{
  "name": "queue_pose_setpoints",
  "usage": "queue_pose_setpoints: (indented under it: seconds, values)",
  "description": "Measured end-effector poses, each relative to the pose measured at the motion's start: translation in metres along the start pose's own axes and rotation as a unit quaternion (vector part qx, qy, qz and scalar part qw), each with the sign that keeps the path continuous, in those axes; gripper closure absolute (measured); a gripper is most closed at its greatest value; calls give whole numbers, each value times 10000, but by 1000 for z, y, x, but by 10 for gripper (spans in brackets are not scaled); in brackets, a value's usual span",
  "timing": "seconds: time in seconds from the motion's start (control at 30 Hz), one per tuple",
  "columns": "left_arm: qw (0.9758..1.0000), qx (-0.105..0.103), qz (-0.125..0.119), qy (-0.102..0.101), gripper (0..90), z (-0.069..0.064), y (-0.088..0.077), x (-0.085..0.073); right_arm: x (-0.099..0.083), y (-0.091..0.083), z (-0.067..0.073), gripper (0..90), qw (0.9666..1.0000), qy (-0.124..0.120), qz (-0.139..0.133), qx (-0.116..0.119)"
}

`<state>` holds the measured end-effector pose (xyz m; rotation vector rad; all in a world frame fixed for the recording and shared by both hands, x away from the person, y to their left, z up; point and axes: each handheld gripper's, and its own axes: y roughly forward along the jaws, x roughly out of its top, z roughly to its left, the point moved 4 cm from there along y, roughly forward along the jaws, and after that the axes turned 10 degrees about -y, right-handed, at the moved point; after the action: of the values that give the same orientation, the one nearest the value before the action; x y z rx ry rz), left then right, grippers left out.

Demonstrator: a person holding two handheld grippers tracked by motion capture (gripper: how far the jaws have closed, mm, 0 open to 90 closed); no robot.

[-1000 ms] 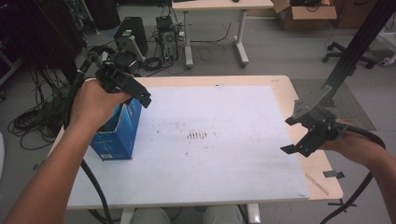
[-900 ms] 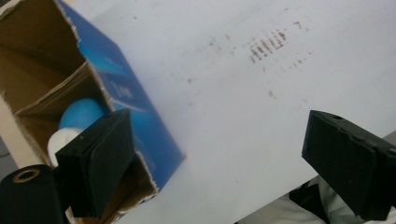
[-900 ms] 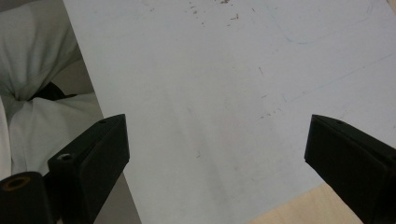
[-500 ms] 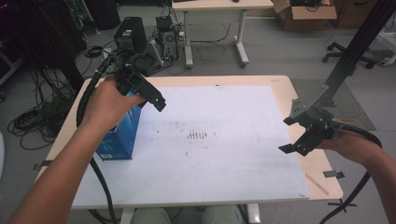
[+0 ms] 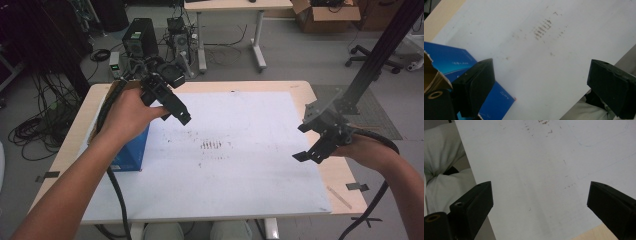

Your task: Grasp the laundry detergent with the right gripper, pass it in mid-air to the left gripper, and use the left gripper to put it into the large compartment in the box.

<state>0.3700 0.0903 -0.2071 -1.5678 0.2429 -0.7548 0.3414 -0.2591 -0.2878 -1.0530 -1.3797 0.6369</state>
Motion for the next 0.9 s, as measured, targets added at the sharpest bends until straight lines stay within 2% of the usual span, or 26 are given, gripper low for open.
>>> queue_pose_setpoints:
  seconds: [0.23,0.47,0.7,0.9]
  values:
    - [9986,-76,15,531,85,-15,4,5,5,1,-4,63,10000,15,11,5]
    - [9944,-186,29,1038,84,-30,10,9,10,0,-9,63,10000,-20,8,0]
    - [9905,-232,23,1353,83,-39,16,13,9,-1,-11,64,10000,9,17,-20]
    - [9880,-292,34,1517,82,-43,19,16,11,1,-10,64,10000,-2,30,-13]
